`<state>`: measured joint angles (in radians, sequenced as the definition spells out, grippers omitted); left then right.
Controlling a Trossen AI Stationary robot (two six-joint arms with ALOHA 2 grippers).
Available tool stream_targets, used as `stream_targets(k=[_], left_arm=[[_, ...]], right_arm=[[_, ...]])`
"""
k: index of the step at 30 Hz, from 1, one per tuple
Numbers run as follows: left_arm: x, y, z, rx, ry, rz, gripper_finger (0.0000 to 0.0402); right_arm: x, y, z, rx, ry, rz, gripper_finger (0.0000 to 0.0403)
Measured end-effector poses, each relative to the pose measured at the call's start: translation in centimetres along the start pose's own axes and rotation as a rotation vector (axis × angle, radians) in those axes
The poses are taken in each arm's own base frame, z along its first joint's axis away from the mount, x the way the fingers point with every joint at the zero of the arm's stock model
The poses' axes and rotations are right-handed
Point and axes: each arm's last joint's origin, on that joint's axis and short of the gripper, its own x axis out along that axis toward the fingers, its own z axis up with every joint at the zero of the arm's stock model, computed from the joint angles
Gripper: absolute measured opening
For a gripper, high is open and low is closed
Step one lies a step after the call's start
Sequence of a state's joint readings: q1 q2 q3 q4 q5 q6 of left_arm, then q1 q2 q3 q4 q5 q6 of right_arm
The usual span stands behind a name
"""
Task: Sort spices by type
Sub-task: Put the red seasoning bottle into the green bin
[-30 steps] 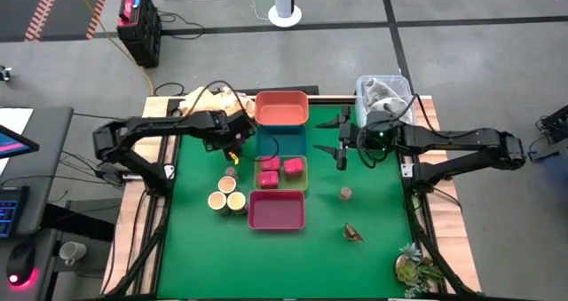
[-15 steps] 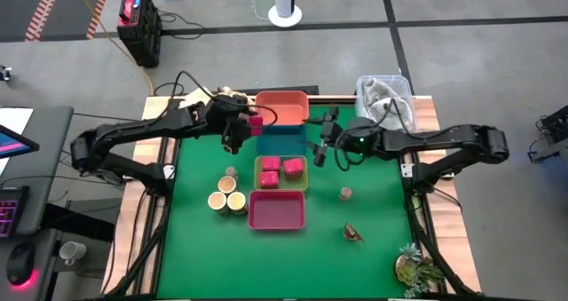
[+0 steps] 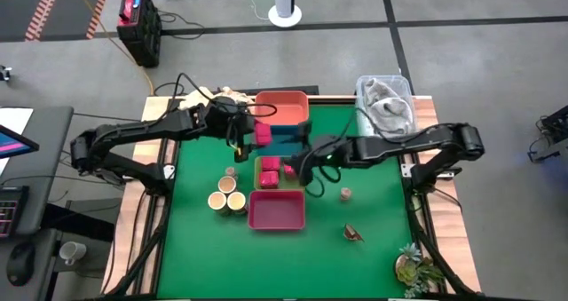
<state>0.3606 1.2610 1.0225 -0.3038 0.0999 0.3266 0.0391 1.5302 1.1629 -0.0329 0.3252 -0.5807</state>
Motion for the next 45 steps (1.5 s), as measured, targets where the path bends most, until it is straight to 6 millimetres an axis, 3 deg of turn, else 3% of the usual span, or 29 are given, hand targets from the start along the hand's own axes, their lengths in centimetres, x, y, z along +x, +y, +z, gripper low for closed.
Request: stream_targets(k=[8,16,24,30,34,40,45], left_arm=[[-0.2,-0.3,-0.3,-0.208,-0.019,-0.242,0.0316],[-0.3,-0.8,-0.7,-0.289,0.016,-0.377,0.0316],[-0.5,-1.3,-0.7,-0.299,0.013,-0.51,0.0316],[-0.5,-2.2,-0.7,-0.255,0.022,-0.579,0.0316],[-0.5,-2.5,-0.6,-0.246,0.017,-0.59,0.0316],[-0.6,-2.3,-0.3,-0.254,0.016,-0.582,0.0316],[-1.0,-2.3,0.1,-0.252,0.023,-0.588,0.0316]], right_arm=[[1.6,1.6,3.8,-0.417,0.117,0.0,0.0299],[3.9,2.0,6.2,-0.619,0.144,0.052,0.032],[5.3,0.9,7.6,-0.688,0.206,0.113,0.0328],[5.1,0.3,8.1,-0.701,0.13,0.173,0.0328],[5.2,0.4,8.3,-0.709,0.098,0.2,0.0327],[7.2,1.8,7.5,-0.747,0.116,0.223,0.0327],[7.7,1.7,8.1,-0.742,0.117,0.223,0.0327]])
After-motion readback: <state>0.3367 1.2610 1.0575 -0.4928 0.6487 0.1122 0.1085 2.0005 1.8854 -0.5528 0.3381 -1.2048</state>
